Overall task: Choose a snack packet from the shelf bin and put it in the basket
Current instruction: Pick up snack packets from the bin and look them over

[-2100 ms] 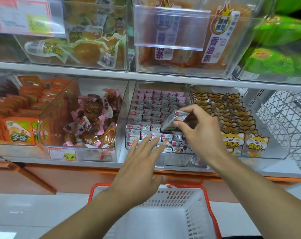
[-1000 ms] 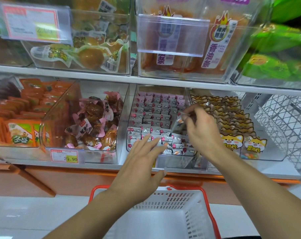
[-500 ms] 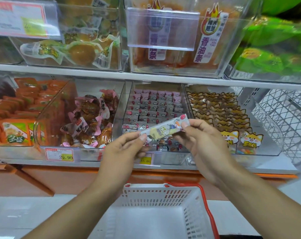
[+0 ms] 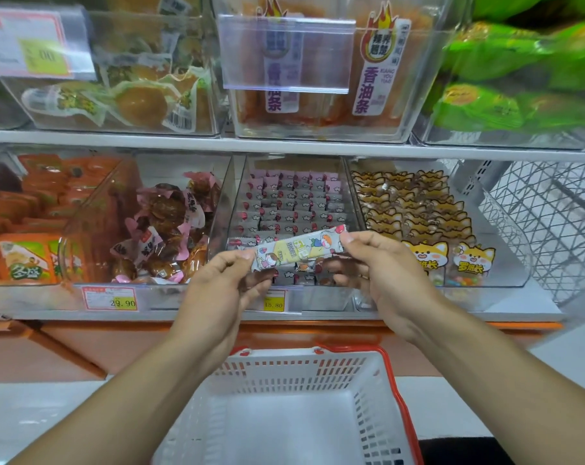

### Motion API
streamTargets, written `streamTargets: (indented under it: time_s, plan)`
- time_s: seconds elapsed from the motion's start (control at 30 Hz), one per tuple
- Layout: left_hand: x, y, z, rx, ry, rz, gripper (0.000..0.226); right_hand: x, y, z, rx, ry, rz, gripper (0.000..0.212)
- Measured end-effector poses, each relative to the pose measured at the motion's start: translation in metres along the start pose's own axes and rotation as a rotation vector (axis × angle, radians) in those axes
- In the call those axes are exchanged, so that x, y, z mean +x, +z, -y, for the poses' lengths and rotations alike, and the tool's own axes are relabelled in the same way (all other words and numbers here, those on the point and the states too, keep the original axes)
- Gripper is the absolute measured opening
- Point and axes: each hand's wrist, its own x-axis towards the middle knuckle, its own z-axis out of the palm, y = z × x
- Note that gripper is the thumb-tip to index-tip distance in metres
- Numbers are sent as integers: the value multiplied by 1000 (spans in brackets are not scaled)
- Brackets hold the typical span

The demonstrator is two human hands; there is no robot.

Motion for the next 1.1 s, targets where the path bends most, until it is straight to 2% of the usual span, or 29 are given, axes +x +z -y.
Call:
streamTargets:
  time_s: [0.23,0.43,0.47,0.57,0.73,0.87,1.0,1.1]
  plan:
    - [-23,-3,-6,56,-5,76,25,-23,5,-1,8,32,31,8]
    - [-36,-13,2,73,-15,20,21,-40,3,-24,-127,33,127,5]
    - [-34,-13,1,80,1,24,23,-41,4,-22,-151,-1,158,8]
    - [-23,-8,-4,119,53,56,28,-36,2,-14,-289,-153,255,36]
    - [-6,-6,-7,244,140,102,32,-24,7,-7,-450,-279,335,45]
    - [5,-4,-12,299,200,107,32,-12,10,-3,-378,-307,274,32]
    - [14,-3,-15,234,184,156,32,-1,11,2,-210,-194,279,35]
    - [14,-3,-13,122,150,174,18,2,16,1,-45,-94,279,24]
